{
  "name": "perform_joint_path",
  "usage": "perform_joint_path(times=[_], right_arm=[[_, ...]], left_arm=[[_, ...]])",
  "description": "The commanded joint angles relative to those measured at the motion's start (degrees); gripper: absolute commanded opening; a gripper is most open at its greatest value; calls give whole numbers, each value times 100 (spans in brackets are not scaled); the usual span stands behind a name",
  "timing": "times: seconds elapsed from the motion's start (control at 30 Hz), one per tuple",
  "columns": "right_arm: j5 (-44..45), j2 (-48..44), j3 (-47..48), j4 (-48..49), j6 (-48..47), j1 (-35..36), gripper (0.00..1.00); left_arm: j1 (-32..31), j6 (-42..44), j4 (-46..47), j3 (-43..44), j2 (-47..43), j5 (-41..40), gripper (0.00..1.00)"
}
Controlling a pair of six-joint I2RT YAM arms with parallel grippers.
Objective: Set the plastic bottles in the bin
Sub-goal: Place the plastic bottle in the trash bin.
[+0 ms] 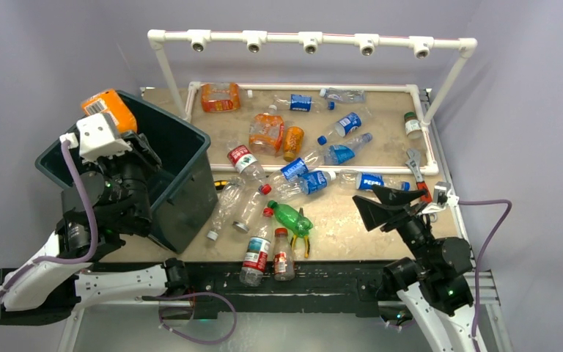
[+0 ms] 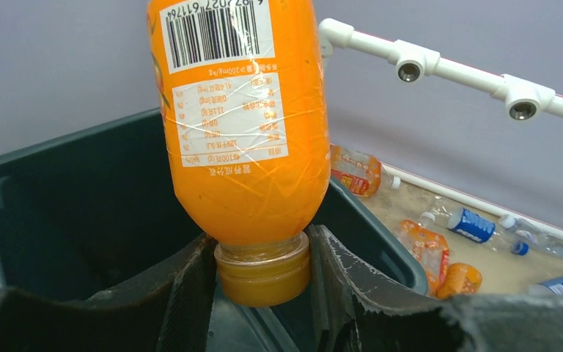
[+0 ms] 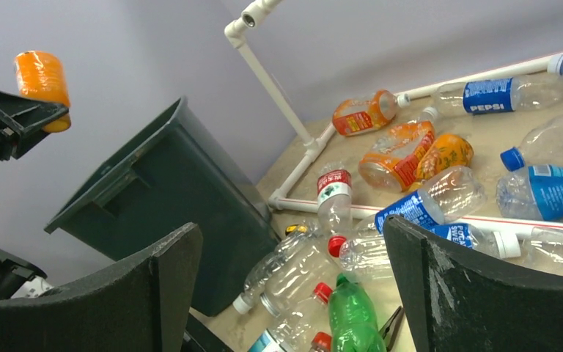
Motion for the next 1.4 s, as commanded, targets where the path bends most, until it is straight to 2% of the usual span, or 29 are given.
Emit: perform_joint_path(times=[0.0,0.2,0.53,0.63,0.73,0.9,1.0,1.17,1.27,1.37], right_arm=[[58,-25,-56,177,171,22,97],[59,-25,-32,122,198,19,97],[-6,17,-66,215,246,16,97],[-4,36,-48,224,246,18,97],[-3,28,-85,258,262,22,97],[-58,19,-169,342,313,18,97],[23,-13,-76,204,232,20,97],[86,15,36,54,53,21,97],[76,61,27,59,23,21,97],[42,54,-101,240,95,21,97]], left_arm=[[-24,-1140,-1387,500,490,-329,0],[-24,-2111,-2871,1366,1200,-25,0],[6,-1952,-3135,2217,1904,278,0],[146,-1585,-2980,2471,2075,320,0],[752,-1224,-2728,2558,2199,799,0],[3021,-1586,-3261,3202,3069,3079,0],[3237,-1526,-2737,3274,3129,3512,0],[3255,-1837,-3191,3738,3470,3132,0],[3320,-2171,-3516,3557,3241,2457,0],[3493,-2075,-3507,3445,2983,2128,0]])
